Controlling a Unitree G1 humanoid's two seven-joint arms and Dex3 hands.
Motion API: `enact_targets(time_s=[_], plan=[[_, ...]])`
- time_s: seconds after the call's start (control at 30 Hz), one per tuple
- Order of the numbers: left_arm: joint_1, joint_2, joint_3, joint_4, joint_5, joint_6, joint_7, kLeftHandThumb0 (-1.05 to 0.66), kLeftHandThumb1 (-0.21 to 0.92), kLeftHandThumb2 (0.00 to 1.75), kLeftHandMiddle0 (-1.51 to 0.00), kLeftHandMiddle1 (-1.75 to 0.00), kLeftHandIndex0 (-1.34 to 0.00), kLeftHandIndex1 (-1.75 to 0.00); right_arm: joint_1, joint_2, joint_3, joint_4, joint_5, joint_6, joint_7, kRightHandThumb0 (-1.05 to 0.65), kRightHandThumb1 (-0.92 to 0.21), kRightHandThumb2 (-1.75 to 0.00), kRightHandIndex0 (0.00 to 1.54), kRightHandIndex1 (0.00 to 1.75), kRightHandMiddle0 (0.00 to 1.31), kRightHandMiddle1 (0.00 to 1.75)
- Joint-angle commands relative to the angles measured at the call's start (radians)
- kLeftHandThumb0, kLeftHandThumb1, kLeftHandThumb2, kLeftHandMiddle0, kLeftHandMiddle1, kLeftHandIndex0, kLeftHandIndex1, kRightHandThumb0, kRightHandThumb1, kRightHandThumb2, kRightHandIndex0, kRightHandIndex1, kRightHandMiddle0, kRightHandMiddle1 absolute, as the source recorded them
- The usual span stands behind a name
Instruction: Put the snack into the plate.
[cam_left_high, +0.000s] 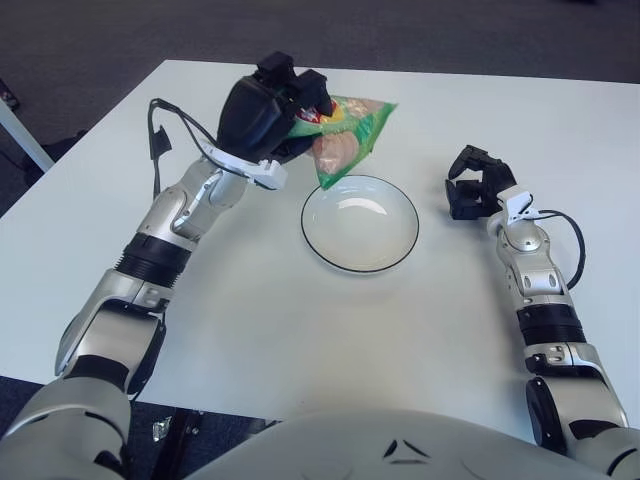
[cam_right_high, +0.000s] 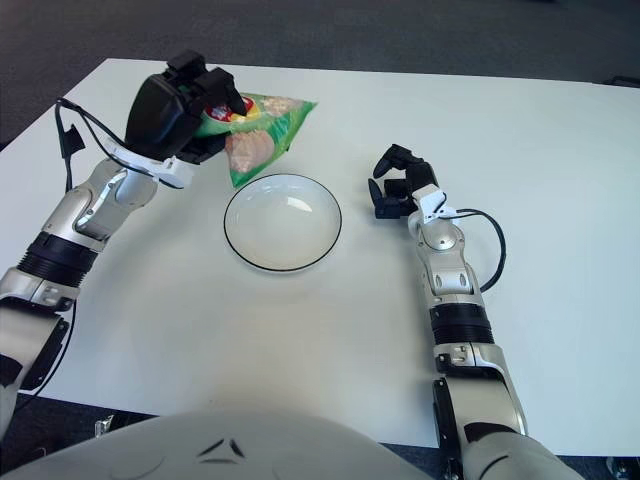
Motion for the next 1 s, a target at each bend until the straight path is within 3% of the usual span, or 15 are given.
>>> enact_targets(time_s=[0.0,0.13,0.27,0.6,0.8,0.97], plan=[[-0.021,-0.028,-0.026,-0.004,-0.014,-0.054,-0.057,0.55,0.13,1.55,-0.77,-1.75,-1.01,-1.75,0.068,0.009,0.021,0.067,-0.013,0.044,0.026,-0.50,-0.28,-1.36,1.32,1.75,0.64,1.75],[-0.015,-0.055,-0.029,-0.013,0.005,-0.071,-0.079,0.55,0.13,1.55,-0.77,-1.75,-1.00,-1.75,0.067,0.009,0.021,0.065,-0.010,0.048,0.031,-0.50,-0.28,-1.36,1.32,1.75,0.64,1.75],[0.040,-0.124,-0.057,-0.113,0.018,-0.041,-0.118,0.55,0.12,1.55,-0.77,-1.75,-1.00,-1.75,0.063,0.013,0.021,0.067,-0.008,0.053,0.029,-0.50,-0.29,-1.35,1.32,1.75,0.64,1.75],[0.035,-0.144,-0.060,-0.104,-0.039,-0.046,-0.279,0.55,0.13,1.55,-0.77,-1.75,-0.98,-1.75,0.070,0.028,0.018,0.034,-0.008,0.088,0.016,-0.49,-0.30,-1.34,1.27,1.75,0.63,1.75],[0.034,-0.155,-0.066,-0.078,-0.027,-0.070,-0.303,0.54,0.13,1.54,-0.76,-1.75,-0.98,-1.75,0.068,0.032,0.019,0.026,-0.010,0.111,0.013,-0.49,-0.30,-1.33,1.23,1.75,0.63,1.75],[0.081,-0.174,-0.076,-0.109,0.001,-0.048,-0.310,0.54,0.14,1.53,-0.76,-1.75,-0.96,-1.75,0.066,0.031,0.021,0.025,-0.015,0.117,0.012,-0.49,-0.30,-1.34,1.23,1.75,0.63,1.75]])
